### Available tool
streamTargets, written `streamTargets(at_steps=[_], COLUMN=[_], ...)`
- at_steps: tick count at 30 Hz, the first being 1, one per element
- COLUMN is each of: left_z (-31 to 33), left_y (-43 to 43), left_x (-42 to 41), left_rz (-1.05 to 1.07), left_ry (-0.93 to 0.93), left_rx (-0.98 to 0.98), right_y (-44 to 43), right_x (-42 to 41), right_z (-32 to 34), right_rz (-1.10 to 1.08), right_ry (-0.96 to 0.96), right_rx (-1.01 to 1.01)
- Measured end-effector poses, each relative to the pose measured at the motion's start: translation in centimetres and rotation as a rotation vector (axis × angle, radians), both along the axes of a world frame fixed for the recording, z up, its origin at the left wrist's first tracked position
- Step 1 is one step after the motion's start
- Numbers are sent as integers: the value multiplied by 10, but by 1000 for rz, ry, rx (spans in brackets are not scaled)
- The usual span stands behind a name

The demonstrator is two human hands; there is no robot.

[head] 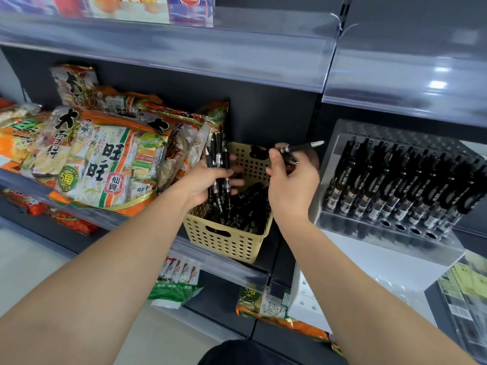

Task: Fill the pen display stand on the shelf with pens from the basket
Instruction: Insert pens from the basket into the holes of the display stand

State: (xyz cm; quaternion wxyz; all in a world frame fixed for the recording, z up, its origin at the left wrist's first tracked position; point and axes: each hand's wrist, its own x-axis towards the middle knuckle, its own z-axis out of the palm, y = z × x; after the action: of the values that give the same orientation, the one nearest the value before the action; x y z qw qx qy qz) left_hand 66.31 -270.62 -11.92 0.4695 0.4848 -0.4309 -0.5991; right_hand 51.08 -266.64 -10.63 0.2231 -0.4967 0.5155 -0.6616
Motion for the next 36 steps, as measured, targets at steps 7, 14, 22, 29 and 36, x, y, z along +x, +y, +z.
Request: streamTargets(at_steps=[7,14,22,29,36], left_z=[6,-1,0,10,5], left_y=[-1,-1,-12,-15,0], left_x=[-23,-27,-22,-17,-37], left_rz=[166,110,240,364,258], left_ry=[448,426,418,491,535], left_rx=[184,209,176,59,37], right_y=[12,10,7,-2,-12], right_x=[13,10,8,8,23], right_z=[-24,-39,-37,-4,-8], right_rz=[148,234,375,436,379], right_ry=[314,471,287,-981,-731], right_rx=[-85,-145,192,547,764])
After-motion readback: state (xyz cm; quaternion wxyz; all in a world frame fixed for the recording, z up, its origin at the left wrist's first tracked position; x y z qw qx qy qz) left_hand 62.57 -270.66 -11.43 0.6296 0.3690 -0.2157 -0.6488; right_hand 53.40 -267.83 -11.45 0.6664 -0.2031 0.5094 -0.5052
